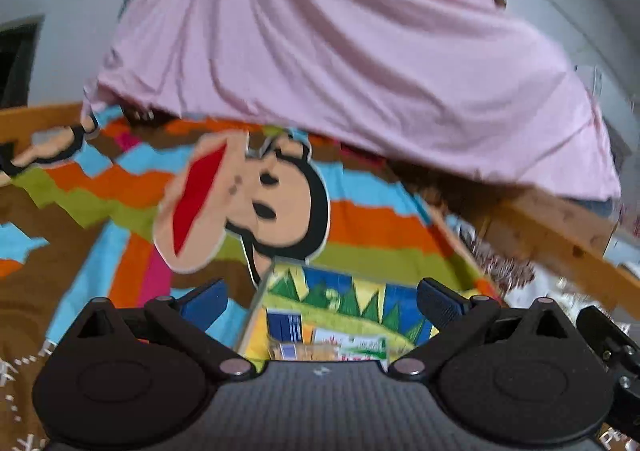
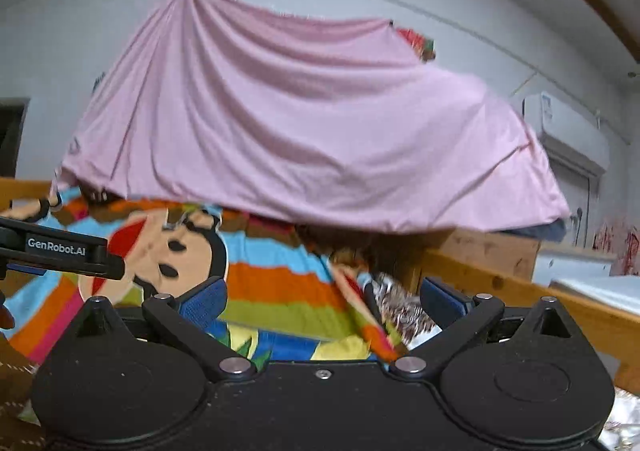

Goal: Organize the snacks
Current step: 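Open both tools to drop the packets into the tray and withdraw, then lower both tools back toward the loose snacks beside the tray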

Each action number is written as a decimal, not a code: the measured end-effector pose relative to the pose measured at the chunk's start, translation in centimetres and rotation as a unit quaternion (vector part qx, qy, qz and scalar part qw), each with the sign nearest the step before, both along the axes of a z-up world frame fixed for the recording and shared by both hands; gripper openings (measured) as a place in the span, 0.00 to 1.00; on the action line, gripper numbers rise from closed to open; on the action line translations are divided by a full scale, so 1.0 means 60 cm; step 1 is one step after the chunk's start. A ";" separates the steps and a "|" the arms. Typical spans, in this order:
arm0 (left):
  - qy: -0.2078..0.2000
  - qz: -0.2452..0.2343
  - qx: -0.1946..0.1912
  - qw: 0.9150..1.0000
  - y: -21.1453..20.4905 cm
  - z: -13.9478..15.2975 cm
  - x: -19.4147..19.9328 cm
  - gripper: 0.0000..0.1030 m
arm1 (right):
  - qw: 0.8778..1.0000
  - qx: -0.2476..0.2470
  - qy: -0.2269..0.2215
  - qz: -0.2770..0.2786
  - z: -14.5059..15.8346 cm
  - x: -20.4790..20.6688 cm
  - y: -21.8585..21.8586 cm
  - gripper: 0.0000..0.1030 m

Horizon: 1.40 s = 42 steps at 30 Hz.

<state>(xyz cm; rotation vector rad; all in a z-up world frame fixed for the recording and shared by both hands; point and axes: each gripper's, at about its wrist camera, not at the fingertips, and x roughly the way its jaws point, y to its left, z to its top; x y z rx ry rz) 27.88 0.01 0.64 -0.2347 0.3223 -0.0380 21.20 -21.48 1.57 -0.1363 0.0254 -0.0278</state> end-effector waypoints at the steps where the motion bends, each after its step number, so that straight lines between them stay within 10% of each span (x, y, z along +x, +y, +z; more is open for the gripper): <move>1: -0.010 0.003 0.000 1.000 0.001 0.006 -0.014 1.00 | 1.000 0.000 -0.006 0.001 0.005 -0.012 -0.003 0.99; 18: -0.105 0.035 0.085 0.990 -0.016 0.017 -0.234 1.00 | 0.999 -0.011 -0.016 0.031 0.017 -0.193 -0.014 0.99; 42: -0.025 0.050 0.118 0.992 -0.013 -0.022 -0.357 1.00 | 0.993 0.006 0.106 0.056 -0.029 -0.276 -0.016 0.99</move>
